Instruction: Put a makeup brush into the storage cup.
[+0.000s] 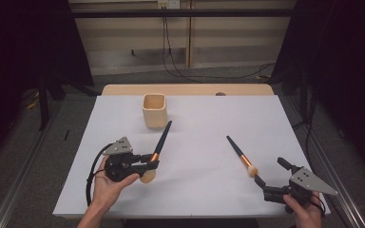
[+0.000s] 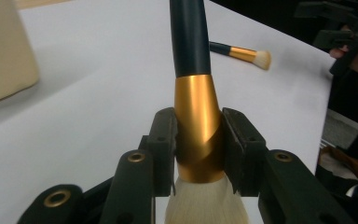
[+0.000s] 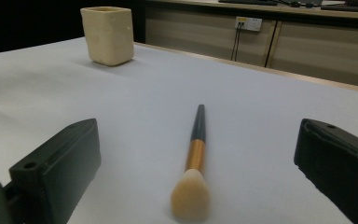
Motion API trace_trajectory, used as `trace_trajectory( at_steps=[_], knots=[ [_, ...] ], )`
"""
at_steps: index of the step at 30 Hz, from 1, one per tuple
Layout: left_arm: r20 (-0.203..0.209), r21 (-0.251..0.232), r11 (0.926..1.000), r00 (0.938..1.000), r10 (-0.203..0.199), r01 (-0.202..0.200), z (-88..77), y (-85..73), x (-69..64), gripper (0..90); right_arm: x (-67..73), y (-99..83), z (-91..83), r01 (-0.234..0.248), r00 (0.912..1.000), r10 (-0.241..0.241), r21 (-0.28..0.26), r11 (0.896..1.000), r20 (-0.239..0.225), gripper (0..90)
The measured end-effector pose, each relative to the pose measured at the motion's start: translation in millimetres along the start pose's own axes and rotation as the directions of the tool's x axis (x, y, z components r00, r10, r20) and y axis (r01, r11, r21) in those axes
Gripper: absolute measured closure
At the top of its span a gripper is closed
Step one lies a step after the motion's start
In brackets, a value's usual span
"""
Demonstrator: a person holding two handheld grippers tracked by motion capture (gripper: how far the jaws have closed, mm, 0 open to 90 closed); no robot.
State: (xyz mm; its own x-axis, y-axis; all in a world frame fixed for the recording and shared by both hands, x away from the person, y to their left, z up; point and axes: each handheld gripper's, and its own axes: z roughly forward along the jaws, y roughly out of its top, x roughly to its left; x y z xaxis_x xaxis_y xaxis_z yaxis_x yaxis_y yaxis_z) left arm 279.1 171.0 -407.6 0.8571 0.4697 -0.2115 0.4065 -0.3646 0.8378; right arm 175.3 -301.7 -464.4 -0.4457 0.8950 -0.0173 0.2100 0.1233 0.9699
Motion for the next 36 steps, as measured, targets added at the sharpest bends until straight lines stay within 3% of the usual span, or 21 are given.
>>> trace_trajectory(
  at_steps=[12, 17, 21, 25, 29, 34, 36],
  knots=[
    [0.109, 0.063, 0.9969, 0.9932, 0.041, -0.048, 16.4, 20.0, -14.0, 66.8, 7.8, 7.9, 4.8, 0.026, 0.9981, -0.027, -0.01, 1.0, -0.055, 0.0],
    [0.152, 0.104, 0.9916, 0.9865, 0.061, -0.077, 21.9, 27.0, -18.5, 66.7, 9.8, 15.5, 7.0, 0.028, 0.9965, -0.029, -0.015, 0.999, -0.078, 0.0],
    [0.172, 0.133, 0.986, 0.9821, 0.076, -0.1, 24.9, 33.3, -21.4, 66.7, 13.9, 22.4, 11.9, 0.044, 0.9913, -0.045, -0.01, 0.999, -0.124, 0.1],
    [0.2, 0.171, 0.9767, 0.9752, 0.094, -0.129, 28.2, 38.7, -25.8, 66.7, 19.1, 29.1, 19.6, 0.069, 0.9829, -0.068, 0.001, 0.998, -0.171, 0.6],
    [0.225, 0.209, 0.9643, 0.9677, 0.114, -0.162, 32.3, 42.7, -29.5, 66.7, 24.5, 38.0, 28.4, 0.09, 0.9676, -0.084, 0.014, 0.996, -0.238, 0.1],
    [0.254, 0.253, 0.9451, 0.9568, 0.141, -0.207, 36.4, 46.3, -34.3, 66.7, 27.3, 45.4, 40.0, 0.106, 0.9495, -0.092, 0.03, 0.994, -0.3, 0.2],
    [0.272, 0.274, 0.9324, 0.9488, 0.16, -0.236, 37.8, 47.1, -38.7, 66.7, 28.6, 47.4, 43.4, 0.115, 0.9407, -0.093, 0.047, 0.992, -0.326, 0.4]
  ],
)
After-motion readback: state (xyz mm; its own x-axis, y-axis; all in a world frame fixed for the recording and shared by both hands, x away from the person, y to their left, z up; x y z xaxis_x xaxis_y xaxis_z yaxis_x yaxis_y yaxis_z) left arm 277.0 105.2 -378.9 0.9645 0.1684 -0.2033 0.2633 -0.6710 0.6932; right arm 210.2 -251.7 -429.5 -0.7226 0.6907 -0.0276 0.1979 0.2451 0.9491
